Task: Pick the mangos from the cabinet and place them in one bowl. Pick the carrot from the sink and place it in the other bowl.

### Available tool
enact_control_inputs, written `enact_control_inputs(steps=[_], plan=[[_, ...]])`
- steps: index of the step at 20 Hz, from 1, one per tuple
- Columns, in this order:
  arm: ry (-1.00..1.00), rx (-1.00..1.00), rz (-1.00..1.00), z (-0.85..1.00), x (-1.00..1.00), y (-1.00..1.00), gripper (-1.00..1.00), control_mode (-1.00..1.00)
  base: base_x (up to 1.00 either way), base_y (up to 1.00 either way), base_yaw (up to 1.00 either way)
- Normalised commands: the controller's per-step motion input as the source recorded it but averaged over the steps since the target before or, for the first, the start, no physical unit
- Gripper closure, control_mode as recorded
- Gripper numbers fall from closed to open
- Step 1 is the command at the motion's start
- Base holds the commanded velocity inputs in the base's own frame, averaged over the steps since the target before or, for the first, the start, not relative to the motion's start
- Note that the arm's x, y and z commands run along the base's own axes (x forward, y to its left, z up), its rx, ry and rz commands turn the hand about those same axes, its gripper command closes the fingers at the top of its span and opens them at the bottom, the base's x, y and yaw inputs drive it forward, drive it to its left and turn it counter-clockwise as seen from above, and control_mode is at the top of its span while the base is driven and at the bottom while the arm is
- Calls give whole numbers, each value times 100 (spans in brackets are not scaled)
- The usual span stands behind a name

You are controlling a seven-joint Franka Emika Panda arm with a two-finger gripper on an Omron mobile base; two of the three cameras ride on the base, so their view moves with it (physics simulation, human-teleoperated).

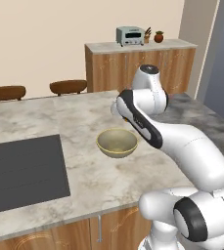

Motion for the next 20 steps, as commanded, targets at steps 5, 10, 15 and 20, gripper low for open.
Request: enact_control_inputs(steps=[5, 10, 15, 20], plan=[[24, 0, 0, -19, 30, 0, 100, -100, 0, 0, 0], [18, 0, 0, -30, 23, 2, 100, -100, 0, 0, 0], [-1, 0, 0, -38, 4, 17, 100, -100, 0, 0, 0], [-3, 0, 0, -33, 13, 16, 100, -100, 0, 0, 0]])
